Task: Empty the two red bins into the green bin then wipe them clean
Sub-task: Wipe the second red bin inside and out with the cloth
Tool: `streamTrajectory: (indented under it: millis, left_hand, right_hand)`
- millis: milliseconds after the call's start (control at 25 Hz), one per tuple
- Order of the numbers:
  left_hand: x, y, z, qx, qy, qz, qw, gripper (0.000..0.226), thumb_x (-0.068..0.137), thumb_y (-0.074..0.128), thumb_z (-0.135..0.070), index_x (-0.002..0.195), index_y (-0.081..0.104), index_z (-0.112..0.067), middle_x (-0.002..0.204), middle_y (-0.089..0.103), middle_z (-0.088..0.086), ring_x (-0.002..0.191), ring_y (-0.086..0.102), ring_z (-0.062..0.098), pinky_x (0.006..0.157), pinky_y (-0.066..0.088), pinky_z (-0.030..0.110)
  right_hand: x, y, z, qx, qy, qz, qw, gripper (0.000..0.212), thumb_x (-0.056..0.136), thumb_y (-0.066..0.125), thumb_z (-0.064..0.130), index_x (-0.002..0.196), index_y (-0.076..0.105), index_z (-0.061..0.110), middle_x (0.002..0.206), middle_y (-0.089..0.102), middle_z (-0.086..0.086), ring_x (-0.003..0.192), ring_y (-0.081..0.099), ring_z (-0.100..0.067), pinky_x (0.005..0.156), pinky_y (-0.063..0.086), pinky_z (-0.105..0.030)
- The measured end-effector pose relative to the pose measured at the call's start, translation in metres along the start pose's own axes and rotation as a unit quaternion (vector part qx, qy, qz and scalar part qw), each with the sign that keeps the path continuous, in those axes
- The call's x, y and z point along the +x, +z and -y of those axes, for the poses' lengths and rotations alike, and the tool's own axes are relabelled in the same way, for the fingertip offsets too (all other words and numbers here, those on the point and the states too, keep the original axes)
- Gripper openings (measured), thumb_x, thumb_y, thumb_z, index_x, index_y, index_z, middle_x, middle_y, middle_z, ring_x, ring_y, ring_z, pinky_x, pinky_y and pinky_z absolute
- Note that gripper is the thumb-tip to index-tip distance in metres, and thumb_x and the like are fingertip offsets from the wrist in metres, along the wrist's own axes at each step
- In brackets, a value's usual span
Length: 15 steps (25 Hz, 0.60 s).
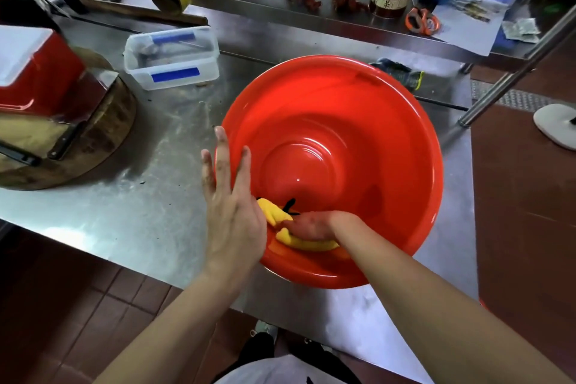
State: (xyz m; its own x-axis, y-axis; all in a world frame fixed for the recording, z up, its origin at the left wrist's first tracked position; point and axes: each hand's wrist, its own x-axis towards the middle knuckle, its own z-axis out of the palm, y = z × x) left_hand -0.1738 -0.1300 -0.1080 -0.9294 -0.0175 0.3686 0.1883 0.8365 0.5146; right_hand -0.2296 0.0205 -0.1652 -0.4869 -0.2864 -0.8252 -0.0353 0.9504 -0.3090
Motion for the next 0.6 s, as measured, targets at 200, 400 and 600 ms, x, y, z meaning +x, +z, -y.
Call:
streamTrajectory:
  millis: [200,400,600]
  left_hand:
    - [-0.001,0.000,0.006,0.008,-0.026,-0.007,1.000,0.074,0.086,0.043,0.019,0.156,0.032,-0.004,0.170,-0.001,0.013,0.156,0.002,0.034,0.126,0.011,0.052]
    - [0.001,-0.002,0.012,-0.002,-0.023,-0.008,1.000,0.075,0.086,0.045,0.021,0.155,0.034,-0.006,0.170,0.002,0.013,0.157,0.004,0.030,0.126,0.012,0.049]
    - [-0.002,-0.003,0.007,-0.030,0.003,0.003,1.000,0.070,0.085,0.045,0.023,0.150,0.041,-0.001,0.169,0.006,0.014,0.157,0.005,0.030,0.127,0.010,0.045]
  right_hand:
    - [-0.034,0.005,-0.001,0.003,-0.027,-0.014,1.000,0.062,0.107,0.019,0.054,0.153,0.041,0.019,0.160,0.036,-0.014,0.144,0.037,-0.030,0.113,0.028,-0.036]
    - [-0.061,0.012,0.004,0.032,-0.030,-0.019,0.999,0.058,0.107,0.026,0.053,0.146,0.047,0.016,0.153,0.042,-0.015,0.137,0.042,-0.032,0.106,0.036,-0.036]
    - [-0.037,0.027,0.004,0.032,-0.020,-0.011,0.999,0.056,0.108,0.021,0.047,0.149,0.044,0.017,0.144,0.048,-0.015,0.131,0.047,-0.035,0.102,0.038,-0.038]
